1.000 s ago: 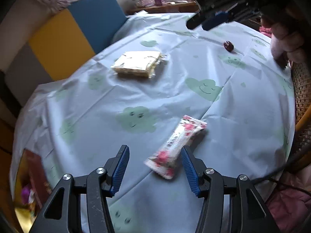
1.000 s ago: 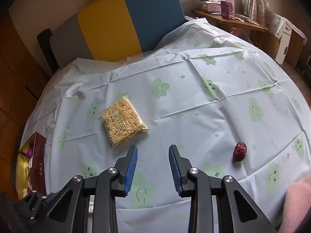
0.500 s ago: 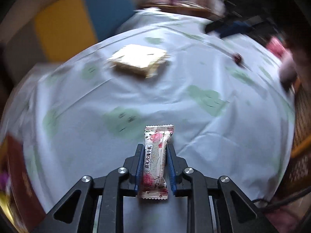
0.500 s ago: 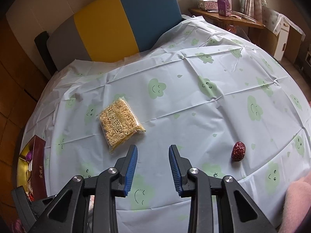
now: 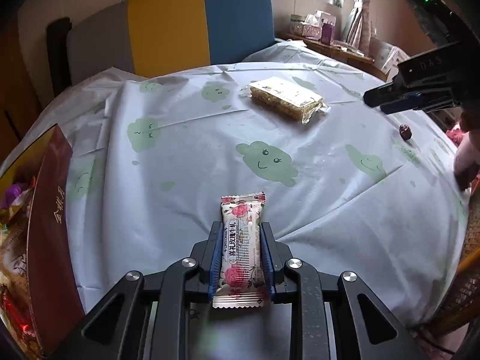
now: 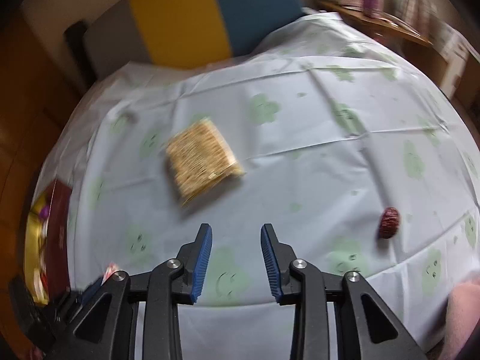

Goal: Organize snacks
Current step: 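Grasp the large rice-cracker packet with the right gripper while the left gripper holds the milk bar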

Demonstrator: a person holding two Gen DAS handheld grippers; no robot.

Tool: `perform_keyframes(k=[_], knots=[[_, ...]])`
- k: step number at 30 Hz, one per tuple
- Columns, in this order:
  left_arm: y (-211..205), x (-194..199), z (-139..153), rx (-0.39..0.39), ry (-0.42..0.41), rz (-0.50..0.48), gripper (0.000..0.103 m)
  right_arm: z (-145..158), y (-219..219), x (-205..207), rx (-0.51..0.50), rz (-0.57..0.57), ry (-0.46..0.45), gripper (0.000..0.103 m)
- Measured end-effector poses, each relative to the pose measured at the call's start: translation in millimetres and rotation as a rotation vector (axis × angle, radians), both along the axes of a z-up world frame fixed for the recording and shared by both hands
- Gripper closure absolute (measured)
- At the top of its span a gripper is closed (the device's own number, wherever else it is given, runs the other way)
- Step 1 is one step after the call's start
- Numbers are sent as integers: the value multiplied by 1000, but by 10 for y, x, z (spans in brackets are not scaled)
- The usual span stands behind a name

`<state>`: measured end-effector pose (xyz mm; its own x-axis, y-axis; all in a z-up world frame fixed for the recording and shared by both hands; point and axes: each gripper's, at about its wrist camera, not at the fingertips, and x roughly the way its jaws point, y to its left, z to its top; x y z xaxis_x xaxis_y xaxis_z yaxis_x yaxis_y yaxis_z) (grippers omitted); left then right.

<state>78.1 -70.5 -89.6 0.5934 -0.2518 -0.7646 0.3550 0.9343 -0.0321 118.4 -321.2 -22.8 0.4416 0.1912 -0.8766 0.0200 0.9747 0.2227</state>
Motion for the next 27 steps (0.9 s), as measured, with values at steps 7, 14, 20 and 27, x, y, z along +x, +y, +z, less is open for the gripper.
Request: perform_keyframes(k=[7,14,20,27], knots=[[54,-2,-13,-47,-14,3,77,59,494,103,-56,213,13,36],[79,16,-15,-72,-7,4,77,-131,735,747,-171,256,40,33],[98,18,-16,-90,-1,9,77,-396,825,1164,-233,265,93,31],[94,13,-20,-89,-3,12,78,-500,931,1252,-341,296,69,27]])
